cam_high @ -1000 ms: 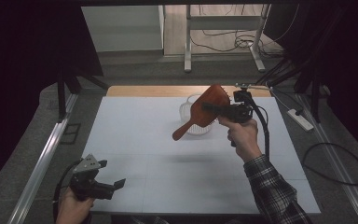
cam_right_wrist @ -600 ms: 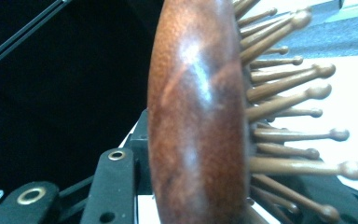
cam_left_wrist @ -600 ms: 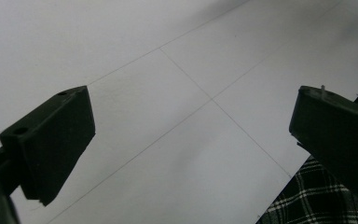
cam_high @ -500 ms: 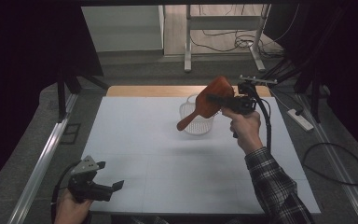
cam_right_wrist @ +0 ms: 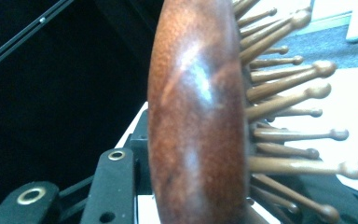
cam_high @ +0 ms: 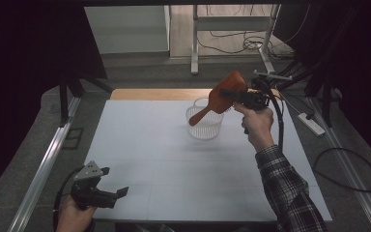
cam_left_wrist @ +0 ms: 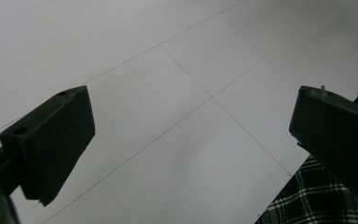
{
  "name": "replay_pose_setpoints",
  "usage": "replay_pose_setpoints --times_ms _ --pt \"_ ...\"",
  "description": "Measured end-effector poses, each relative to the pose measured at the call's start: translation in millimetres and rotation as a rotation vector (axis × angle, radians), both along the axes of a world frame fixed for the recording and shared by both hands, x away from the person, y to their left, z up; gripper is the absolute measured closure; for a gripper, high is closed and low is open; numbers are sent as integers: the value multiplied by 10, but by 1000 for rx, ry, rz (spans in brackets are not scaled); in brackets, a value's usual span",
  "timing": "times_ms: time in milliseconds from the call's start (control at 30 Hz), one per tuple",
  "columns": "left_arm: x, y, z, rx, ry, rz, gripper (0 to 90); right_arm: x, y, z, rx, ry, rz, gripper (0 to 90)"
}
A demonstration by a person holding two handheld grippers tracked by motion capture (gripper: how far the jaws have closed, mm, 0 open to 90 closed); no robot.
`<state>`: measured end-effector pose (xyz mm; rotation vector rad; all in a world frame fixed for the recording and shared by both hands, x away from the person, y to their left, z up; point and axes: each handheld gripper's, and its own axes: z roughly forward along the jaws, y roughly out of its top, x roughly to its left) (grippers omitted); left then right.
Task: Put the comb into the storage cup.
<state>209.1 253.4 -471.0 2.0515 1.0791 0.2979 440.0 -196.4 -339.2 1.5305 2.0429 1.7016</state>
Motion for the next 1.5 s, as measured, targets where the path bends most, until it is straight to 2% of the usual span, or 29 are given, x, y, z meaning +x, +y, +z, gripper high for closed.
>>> replay_pose_setpoints --times_ms 367,700,1100,1200,1300,1500 --pt "3 1 -1 4 3 -2 10 129 -8 36 -16 -7 -40 553" --pt "6 0 -3 4 5 0 11 228 9 -44 -53 2 -62 553" --pt "0 5 1 8 3 7 6 309 92 -237 -91 26 -59 552" --pt "-6 -1 6 16 -3 12 0 322 100 -288 -91 33 -58 552" --pt "-15 -1 10 43 -15 28 0 333 110 -343 -96 42 -59 552" --pt "-9 -15 6 58 -9 25 0 356 126 -438 -97 57 -58 551"
